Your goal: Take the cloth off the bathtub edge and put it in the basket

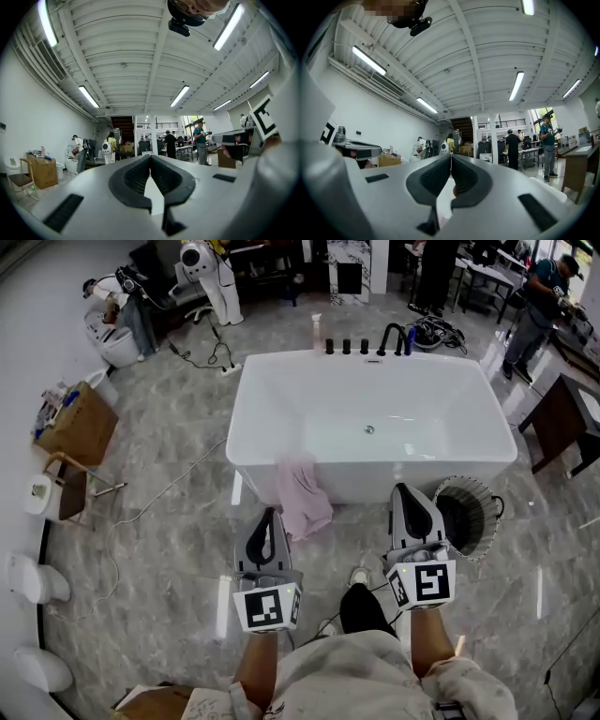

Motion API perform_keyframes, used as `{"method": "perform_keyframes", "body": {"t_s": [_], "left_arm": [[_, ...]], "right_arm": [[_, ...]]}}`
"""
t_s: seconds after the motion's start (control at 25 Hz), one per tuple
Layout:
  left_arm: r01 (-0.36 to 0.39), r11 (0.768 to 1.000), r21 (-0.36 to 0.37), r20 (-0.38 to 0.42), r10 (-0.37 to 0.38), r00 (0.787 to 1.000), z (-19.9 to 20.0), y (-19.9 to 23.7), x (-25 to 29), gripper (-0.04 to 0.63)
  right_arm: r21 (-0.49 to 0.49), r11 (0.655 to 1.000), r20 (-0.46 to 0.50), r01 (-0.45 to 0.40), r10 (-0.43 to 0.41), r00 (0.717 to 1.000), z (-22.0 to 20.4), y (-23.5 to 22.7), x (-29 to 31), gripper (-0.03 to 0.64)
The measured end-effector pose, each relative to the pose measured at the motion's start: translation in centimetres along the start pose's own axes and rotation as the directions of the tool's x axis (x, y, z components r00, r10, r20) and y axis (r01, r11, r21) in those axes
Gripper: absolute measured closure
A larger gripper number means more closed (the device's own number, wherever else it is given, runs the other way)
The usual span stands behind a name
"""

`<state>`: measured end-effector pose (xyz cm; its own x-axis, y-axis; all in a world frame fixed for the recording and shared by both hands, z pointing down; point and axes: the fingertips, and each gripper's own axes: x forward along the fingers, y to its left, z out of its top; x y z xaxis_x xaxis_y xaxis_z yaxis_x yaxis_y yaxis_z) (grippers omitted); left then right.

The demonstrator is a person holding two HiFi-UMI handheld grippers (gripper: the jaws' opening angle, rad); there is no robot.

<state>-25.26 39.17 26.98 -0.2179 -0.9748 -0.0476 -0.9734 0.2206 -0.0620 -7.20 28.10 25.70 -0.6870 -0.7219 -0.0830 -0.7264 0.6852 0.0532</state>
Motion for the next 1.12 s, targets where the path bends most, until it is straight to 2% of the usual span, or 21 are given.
{"method": "perform_keyframes", "body": {"t_s": [0.36,0.72,1.12], "left_arm": [[0.015,0.999,0.028,0.026,-0.016,1.000,2.0,-3.8,10.4,0.589],[0.013,0.998,0.067,0.066,-0.018,0.998,3.5,-7.9,20.0,0.589],[-0.018,0.995,0.093,0.049,0.014,0.999,3.0,-9.7,26.7,0.589]], "right_arm": [[0.039,0.999,0.032,0.027,-0.028,0.999,0.0,-8.7,6.6,0.627],[0.035,0.998,0.071,0.051,-0.053,0.996,-0.3,-17.7,12.3,0.627],[0.068,0.997,0.071,0.025,-0.030,0.997,-1.8,-22.9,17.6,0.627]]}}
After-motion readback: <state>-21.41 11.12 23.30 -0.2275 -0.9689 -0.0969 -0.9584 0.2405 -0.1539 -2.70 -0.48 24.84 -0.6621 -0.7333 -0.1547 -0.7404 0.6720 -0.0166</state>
